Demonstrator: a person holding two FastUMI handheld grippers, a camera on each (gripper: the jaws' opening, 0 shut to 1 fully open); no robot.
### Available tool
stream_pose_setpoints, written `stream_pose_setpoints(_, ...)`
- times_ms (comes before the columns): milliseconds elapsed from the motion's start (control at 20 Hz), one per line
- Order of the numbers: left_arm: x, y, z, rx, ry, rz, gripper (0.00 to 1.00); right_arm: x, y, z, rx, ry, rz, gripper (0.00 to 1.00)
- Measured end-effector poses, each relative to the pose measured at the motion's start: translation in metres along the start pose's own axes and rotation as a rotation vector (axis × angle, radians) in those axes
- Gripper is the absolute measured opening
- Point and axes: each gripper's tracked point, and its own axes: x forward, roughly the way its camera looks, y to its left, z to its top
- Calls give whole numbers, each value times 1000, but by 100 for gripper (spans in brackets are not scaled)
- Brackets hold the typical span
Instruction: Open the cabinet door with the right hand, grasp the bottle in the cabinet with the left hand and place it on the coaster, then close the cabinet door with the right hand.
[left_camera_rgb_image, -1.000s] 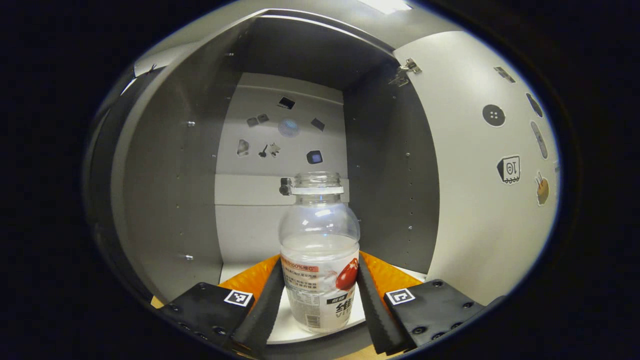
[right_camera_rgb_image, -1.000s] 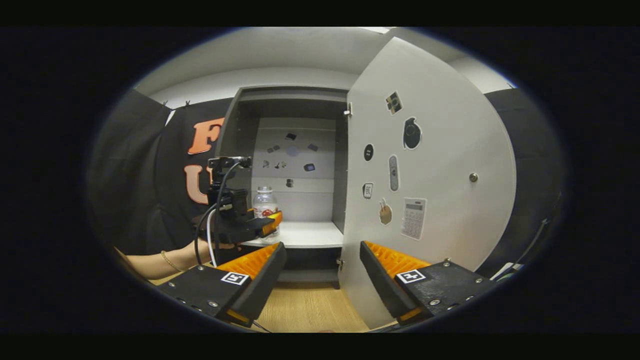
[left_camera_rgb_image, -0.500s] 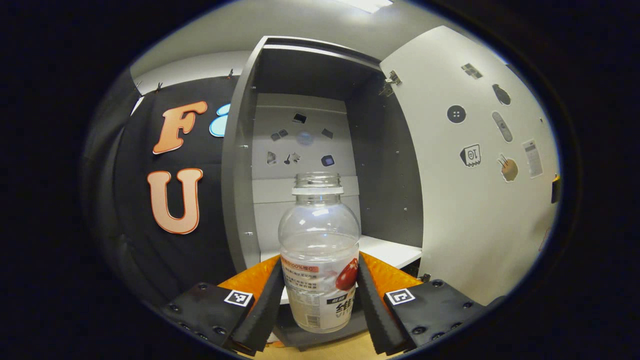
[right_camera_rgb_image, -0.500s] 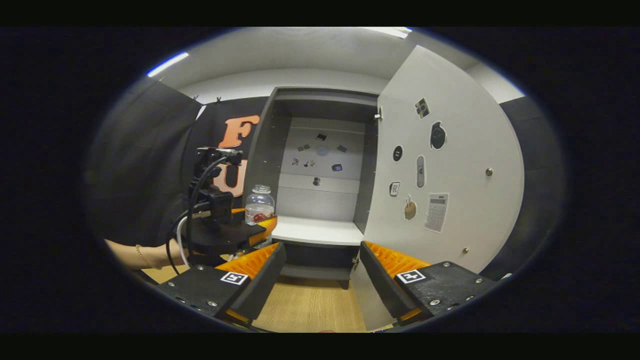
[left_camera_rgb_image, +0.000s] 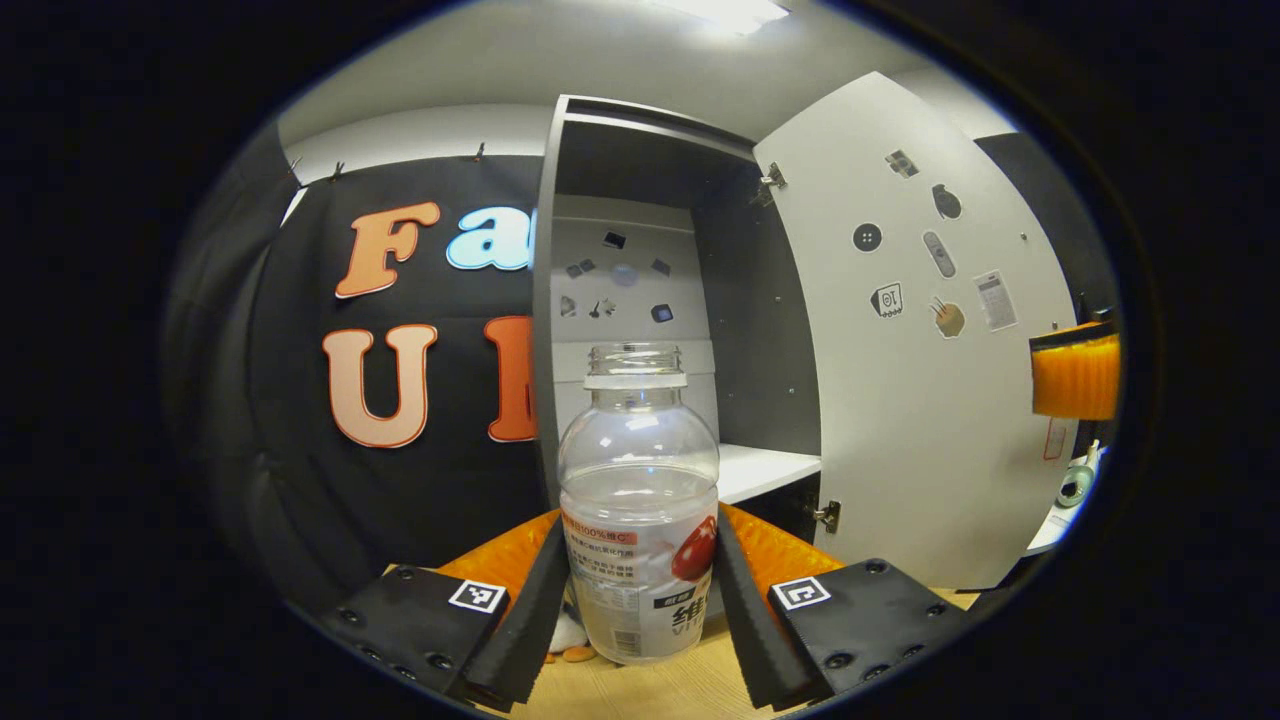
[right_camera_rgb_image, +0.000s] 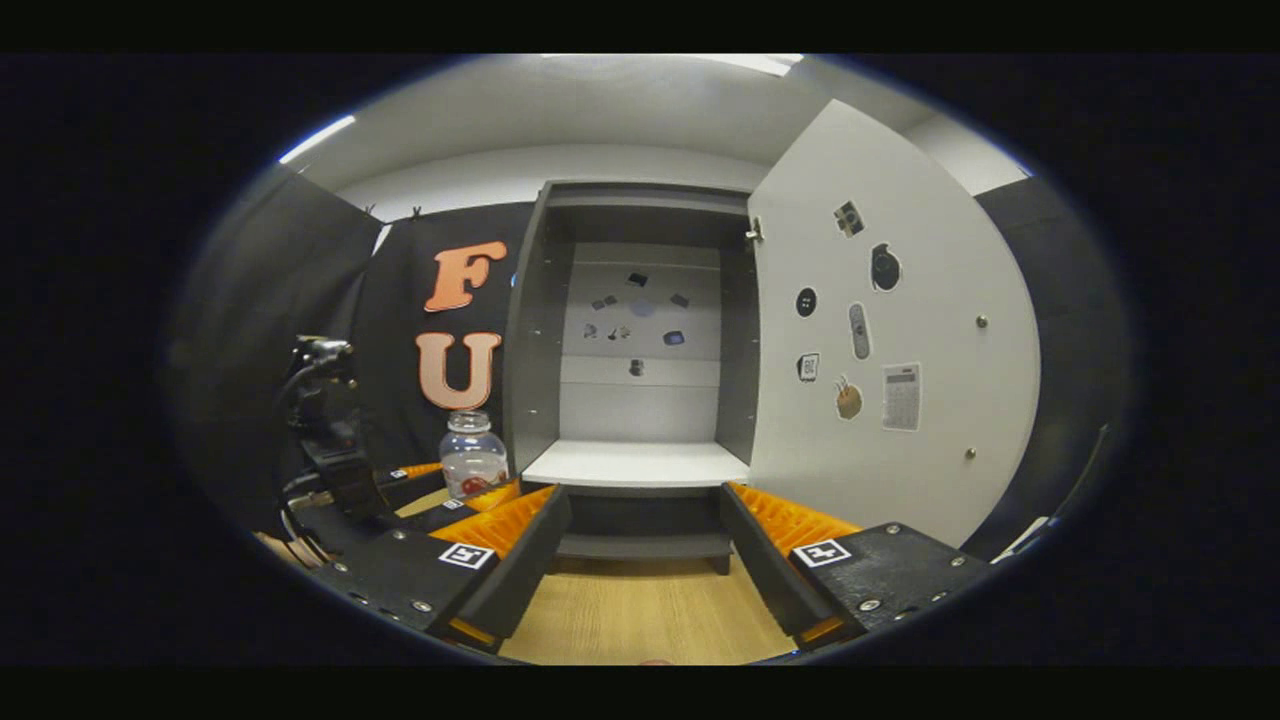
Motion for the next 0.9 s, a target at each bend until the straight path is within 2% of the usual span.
stream_pose_setpoints(150, -29, 13, -24, -8, -8, -1, 82, -9, 9, -19, 15, 53, -40, 96)
stream_pose_setpoints(200, -39, 16, -35, -13, -10, -3, 82, -11, 10, -25, 14, 69, -59, 93)
stream_pose_setpoints(450, -74, 16, -105, -31, 37, -25, 82, -28, 18, -43, 48, 106, -114, 93)
stream_pose_setpoints(650, -86, 15, -154, -62, 84, -30, 82, -30, 28, -52, 50, 129, -106, 93)
stream_pose_setpoints(900, -88, 27, -205, -93, 132, 11, 82, -24, 40, -68, 49, 167, -63, 93)
